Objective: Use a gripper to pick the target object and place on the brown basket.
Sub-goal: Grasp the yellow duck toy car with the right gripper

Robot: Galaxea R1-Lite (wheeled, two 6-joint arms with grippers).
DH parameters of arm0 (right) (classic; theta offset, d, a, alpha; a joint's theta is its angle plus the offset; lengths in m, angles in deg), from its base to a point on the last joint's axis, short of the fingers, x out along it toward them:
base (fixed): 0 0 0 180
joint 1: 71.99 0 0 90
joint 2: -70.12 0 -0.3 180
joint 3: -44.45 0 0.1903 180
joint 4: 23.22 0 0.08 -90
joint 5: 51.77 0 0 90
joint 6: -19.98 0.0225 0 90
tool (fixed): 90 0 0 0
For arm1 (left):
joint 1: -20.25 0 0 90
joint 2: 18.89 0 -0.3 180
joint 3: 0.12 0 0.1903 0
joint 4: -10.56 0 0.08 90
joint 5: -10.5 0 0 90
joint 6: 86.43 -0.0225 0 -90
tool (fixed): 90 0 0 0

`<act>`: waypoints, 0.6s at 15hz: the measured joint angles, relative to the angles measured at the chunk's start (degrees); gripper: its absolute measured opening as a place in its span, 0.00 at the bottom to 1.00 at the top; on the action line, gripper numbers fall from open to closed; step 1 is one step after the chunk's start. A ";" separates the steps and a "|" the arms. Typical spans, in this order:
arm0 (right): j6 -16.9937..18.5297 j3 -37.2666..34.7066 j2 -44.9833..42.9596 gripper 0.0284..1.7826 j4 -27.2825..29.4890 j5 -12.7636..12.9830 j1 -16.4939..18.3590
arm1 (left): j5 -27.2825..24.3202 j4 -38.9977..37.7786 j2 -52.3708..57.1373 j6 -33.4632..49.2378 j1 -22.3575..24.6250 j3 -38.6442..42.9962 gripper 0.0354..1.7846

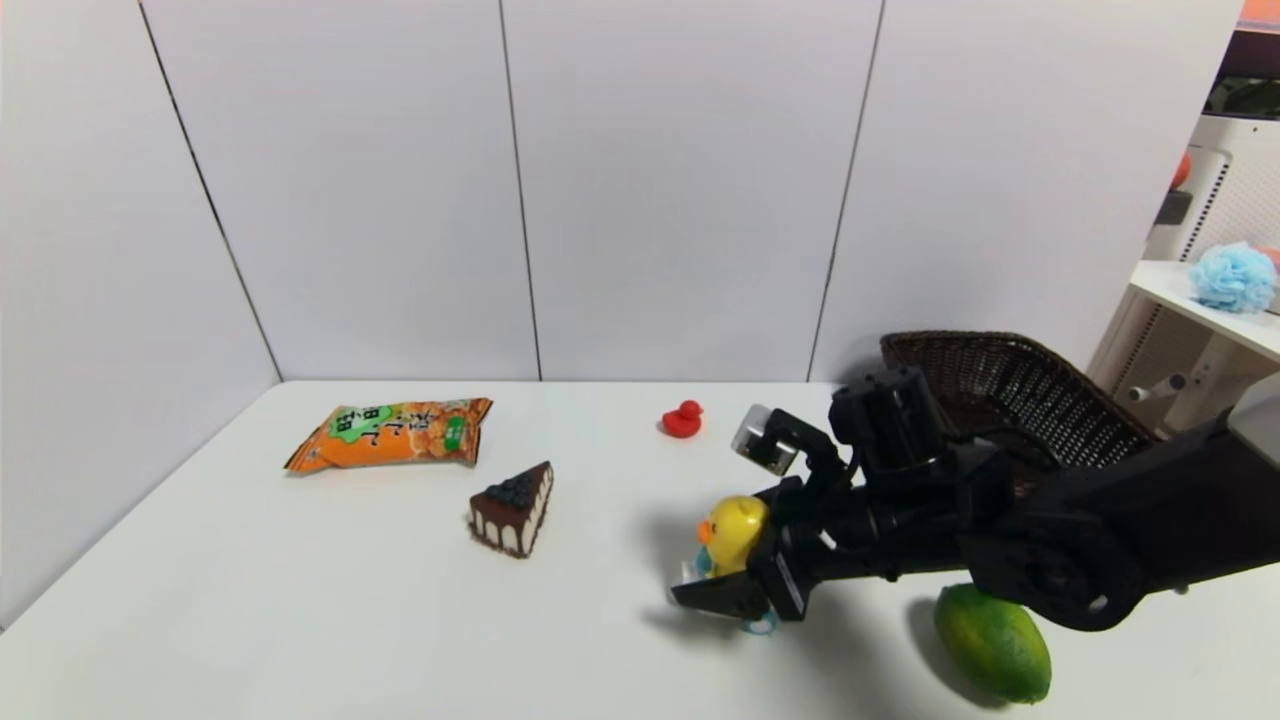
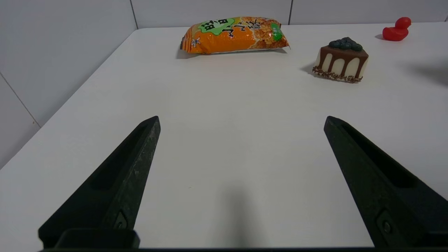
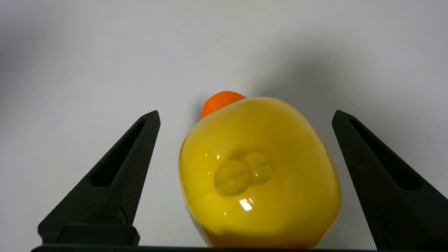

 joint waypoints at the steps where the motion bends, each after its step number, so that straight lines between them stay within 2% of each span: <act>1: 0.46 -1.19 0.11 0.95 -2.19 -0.09 0.21 | -0.05 0.00 0.02 0.00 0.00 0.00 0.94; 9: 5.73 -11.34 0.24 0.95 -18.24 -0.17 1.51 | -0.02 0.00 0.00 0.00 0.00 0.00 0.94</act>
